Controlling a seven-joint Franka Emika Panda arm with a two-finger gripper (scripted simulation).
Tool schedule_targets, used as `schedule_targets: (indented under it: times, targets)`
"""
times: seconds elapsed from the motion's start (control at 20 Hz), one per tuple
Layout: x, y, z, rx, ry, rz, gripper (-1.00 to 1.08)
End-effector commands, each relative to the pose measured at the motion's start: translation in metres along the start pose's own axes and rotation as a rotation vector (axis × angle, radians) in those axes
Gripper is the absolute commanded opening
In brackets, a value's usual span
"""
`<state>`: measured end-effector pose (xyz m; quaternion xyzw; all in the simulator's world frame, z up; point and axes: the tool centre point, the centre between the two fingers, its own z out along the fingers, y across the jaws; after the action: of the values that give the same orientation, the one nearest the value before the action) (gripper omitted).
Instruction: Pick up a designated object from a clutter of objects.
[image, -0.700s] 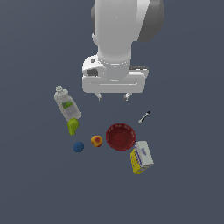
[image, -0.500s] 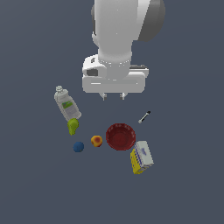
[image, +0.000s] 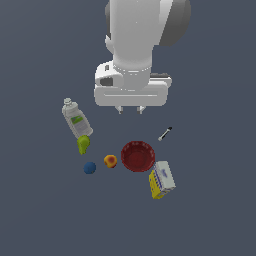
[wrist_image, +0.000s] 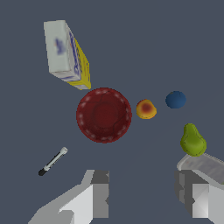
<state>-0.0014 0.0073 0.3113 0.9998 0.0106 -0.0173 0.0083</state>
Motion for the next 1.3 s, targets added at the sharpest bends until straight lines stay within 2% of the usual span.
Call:
schedule_targets:
  times: [0.0, 0.55, 1.25]
  targets:
    - [0.002, 0.0, 0.002, 0.005, -0.007, 0.019, 0.28]
    - [0.027, -0.003, 0.025, 0.059, -0.082, 0.228, 0.28]
    - [0.072, -0.01, 0.086, 0.135, -0.269, 0.66, 0.28]
